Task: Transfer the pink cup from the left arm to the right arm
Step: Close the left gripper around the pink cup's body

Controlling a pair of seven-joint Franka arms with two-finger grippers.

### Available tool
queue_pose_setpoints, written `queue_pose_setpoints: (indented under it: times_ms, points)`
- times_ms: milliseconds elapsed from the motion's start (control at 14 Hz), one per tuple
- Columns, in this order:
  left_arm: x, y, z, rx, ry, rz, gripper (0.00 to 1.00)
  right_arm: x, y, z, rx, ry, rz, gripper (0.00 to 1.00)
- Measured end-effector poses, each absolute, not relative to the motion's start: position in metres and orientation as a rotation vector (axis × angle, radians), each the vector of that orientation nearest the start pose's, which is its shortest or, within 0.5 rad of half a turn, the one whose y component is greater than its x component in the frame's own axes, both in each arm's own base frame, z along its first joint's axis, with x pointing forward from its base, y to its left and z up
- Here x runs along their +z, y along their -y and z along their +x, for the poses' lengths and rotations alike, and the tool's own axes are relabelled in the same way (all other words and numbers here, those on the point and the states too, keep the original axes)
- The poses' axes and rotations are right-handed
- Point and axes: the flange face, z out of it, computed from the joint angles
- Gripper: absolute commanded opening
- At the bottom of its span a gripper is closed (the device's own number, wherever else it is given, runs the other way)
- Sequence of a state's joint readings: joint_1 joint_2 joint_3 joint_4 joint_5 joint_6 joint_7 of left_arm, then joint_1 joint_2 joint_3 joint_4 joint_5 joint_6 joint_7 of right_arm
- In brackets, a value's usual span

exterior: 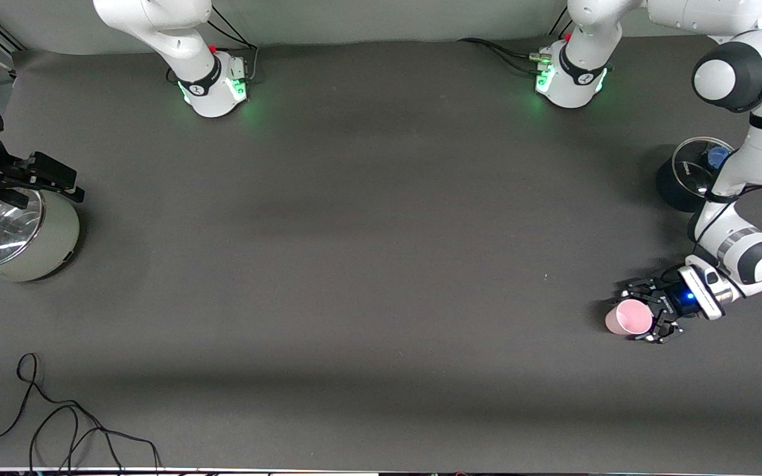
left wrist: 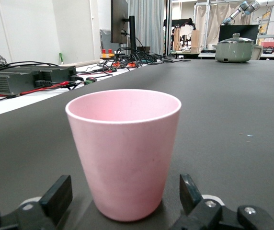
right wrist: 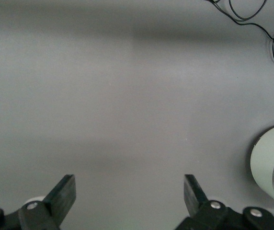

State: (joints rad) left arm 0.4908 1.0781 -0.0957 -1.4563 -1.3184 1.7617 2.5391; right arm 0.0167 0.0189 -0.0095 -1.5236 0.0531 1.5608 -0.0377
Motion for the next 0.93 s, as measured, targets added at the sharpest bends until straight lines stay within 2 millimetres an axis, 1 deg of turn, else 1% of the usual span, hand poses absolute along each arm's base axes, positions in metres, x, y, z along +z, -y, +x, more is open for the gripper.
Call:
queue_pose_setpoints:
  times_ms: [215, 358, 430, 502, 645, 788, 932]
  points:
    - [0.0498, -0.1705, 0.6355, 1.331, 1.186, 1.643, 1.00, 0.6355, -0.0097, 0.5599, -0.030, 0.071, -3.088, 1.00]
    - [0.0499, -0.1705, 0.6356, 1.331, 1.186, 1.643, 1.00, 0.6355, -0.0097, 0.5598, -0.029, 0.071, -3.088, 1.00]
    - [0.0500, -0.1715, 0.6355, 1.332, 1.185, 1.644, 0.97, 0.6355, -0.0097, 0.5598, -0.029, 0.071, -3.088, 1.00]
    - [0.0500, -0.1729, 0.6351, 1.334, 1.184, 1.646, 0.89, 0.6355, -0.0097, 0.5598, -0.029, 0.071, -3.088, 1.00]
    - [0.0502, -0.1758, 0.6345, 1.336, 1.182, 1.650, 0.66, 0.6355, -0.0097, 0.5598, -0.029, 0.070, -3.088, 1.00]
    - [0.0502, -0.1768, 0.6342, 1.337, 1.181, 1.651, 0.51, 0.6355, -0.0097, 0.5598, -0.029, 0.070, -3.088, 1.00]
    - [0.0503, -0.1769, 0.6343, 1.337, 1.181, 1.651, 0.43, 0.6354, -0.0097, 0.5598, -0.029, 0.070, -3.088, 1.00]
